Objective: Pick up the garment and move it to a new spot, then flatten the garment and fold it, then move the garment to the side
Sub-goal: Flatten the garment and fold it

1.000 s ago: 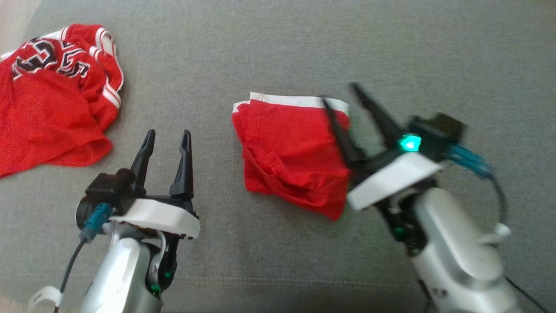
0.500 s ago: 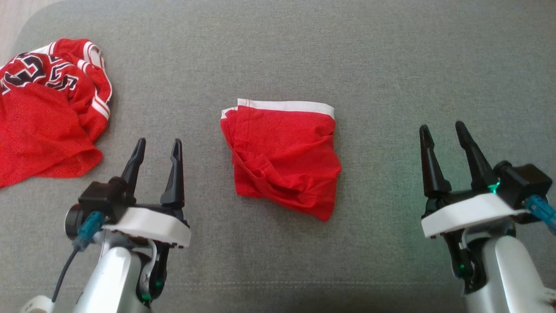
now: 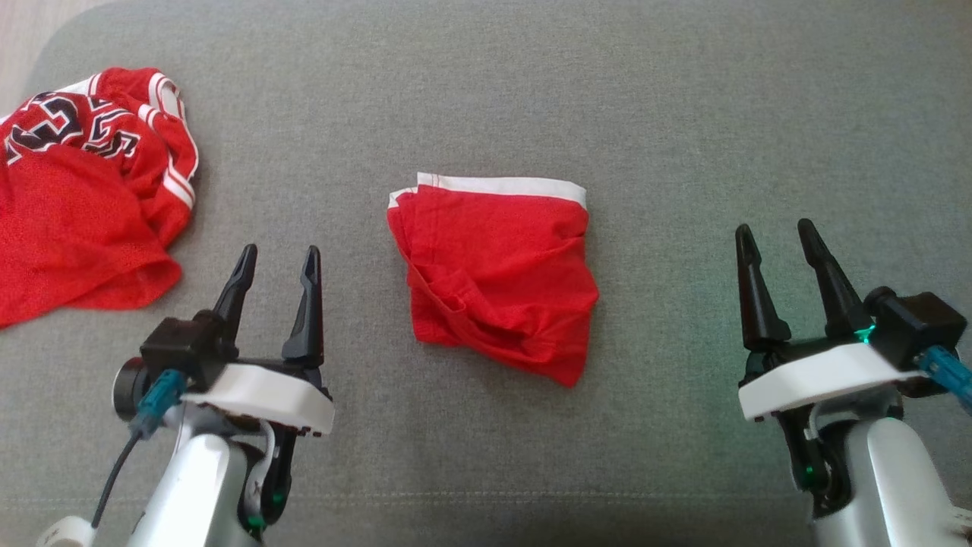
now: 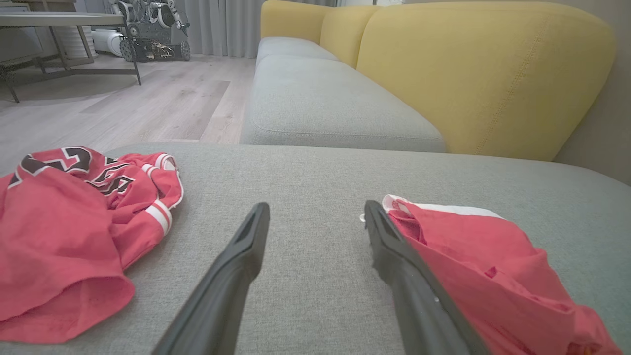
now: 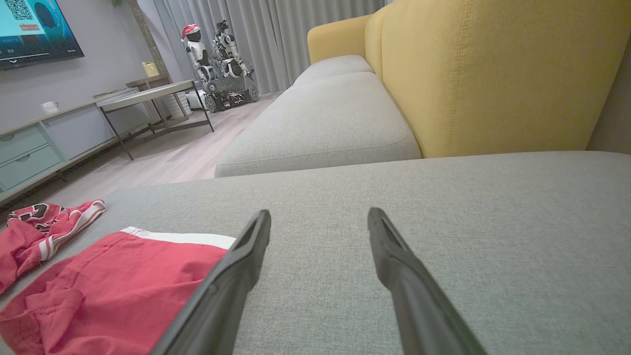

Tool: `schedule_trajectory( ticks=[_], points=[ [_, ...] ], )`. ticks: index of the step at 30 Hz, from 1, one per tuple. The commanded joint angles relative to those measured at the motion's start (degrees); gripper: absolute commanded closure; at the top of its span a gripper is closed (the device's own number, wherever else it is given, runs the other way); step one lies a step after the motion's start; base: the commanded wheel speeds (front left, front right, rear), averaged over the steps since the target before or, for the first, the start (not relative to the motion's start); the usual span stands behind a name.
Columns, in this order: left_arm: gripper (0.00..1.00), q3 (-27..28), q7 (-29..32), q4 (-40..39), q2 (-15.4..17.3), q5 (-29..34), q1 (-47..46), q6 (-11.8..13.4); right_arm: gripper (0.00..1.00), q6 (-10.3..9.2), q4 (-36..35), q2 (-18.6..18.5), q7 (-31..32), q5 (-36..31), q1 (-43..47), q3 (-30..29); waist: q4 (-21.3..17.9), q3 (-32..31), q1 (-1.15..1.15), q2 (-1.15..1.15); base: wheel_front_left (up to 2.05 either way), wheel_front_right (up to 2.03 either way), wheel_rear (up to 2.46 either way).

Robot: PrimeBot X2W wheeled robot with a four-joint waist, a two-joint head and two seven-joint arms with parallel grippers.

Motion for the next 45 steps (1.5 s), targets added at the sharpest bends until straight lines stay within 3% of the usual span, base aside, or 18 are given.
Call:
schedule_trajectory(
  ticks=[1, 6, 7, 8, 11, 18, 19, 28, 40, 45],
  points=[
    [0.0, 1.76, -0.16, -2.16, 1.35, 0.31, -1.24, 0.38, 0.0, 0.37, -2.13, 0.07, 0.16, -0.52, -0.95, 1.11, 0.04, 0.05, 0.0, 0.0, 0.0, 0.0, 0.0],
    [0.0, 1.57, -0.17, -2.29, 1.51, 0.2, -1.4, 0.5, 0.0, 0.37, -1.67, 0.07, 0.52, -0.86, -1.48, 1.19, 0.18, 0.34, 0.0, 0.0, 0.0, 0.0, 0.0],
    [0.0, 1.51, -0.16, -2.33, 1.55, 0.19, -1.49, 0.48, 0.55, 0.37, -1.38, 0.07, 0.85, -0.88, -1.76, 1.47, 0.28, 0.45, 0.0, 0.0, 0.0, 0.0, 0.0],
    [0.0, 1.44, -0.15, -2.39, 1.59, 0.19, -1.61, 0.46, 1.0, 0.37, -1.0, 0.07, 1.12, -0.74, -2.16, 1.89, 0.4, 0.59, 0.0, 0.0, 0.0, 0.0, 0.0],
    [0.0, 1.15, -0.13, -2.51, 1.6, 0.14, -2.13, 0.31, 1.0, 0.37, 0.99, 0.07, 2.06, -0.43, -3.99, 4.51, 1.13, 1.15, 0.0, 0.0, 0.0, 0.0, 0.0],
    [0.0, 0.54, -0.53, -2.02, 0.9, -0.14, -3.28, 0.18, 1.0, 0.37, 9.77, 0.07, 2.43, 4.14, -10.94, 19.25, 3.78, 2.2, 0.0, 0.0, 0.0, 0.0, 0.0],
    [0.0, 0.54, -0.53, -2.02, 0.9, -0.14, -3.28, 0.18, 1.0, 0.37, 9.77, 0.07, 2.43, 4.14, -10.94, 19.25, 3.78, 2.2, 0.0, 0.0, 0.0, 0.0, 0.0],
    [0.0, -0.15, -1.35, -0.49, -0.17, -0.6, -4.19, -0.39, 1.0, 0.37, 25.75, 0.07, 0.61, 11.57, -19.26, 32.16, 6.97, 2.92, 0.0, 0.0, 0.0, 0.0, 0.0],
    [0.0, -0.02, -1.91, 0.38, -0.16, -0.66, -4.17, -0.44, 1.0, 0.37, 28.73, 0.07, -1.86, 18.71, -22.91, 46.69, 7.19, 2.98, 0.0, 0.0, 0.0, 0.0, 0.0],
    [0.0, -0.02, -2.0, 0.74, -0.09, -0.71, -4.04, -0.35, 1.0, 0.37, 28.83, 0.07, -3.15, 20.36, -23.26, 48.8, 6.59, 2.31, 0.0, 0.0, 0.0, 0.0, 0.0]
  ],
)
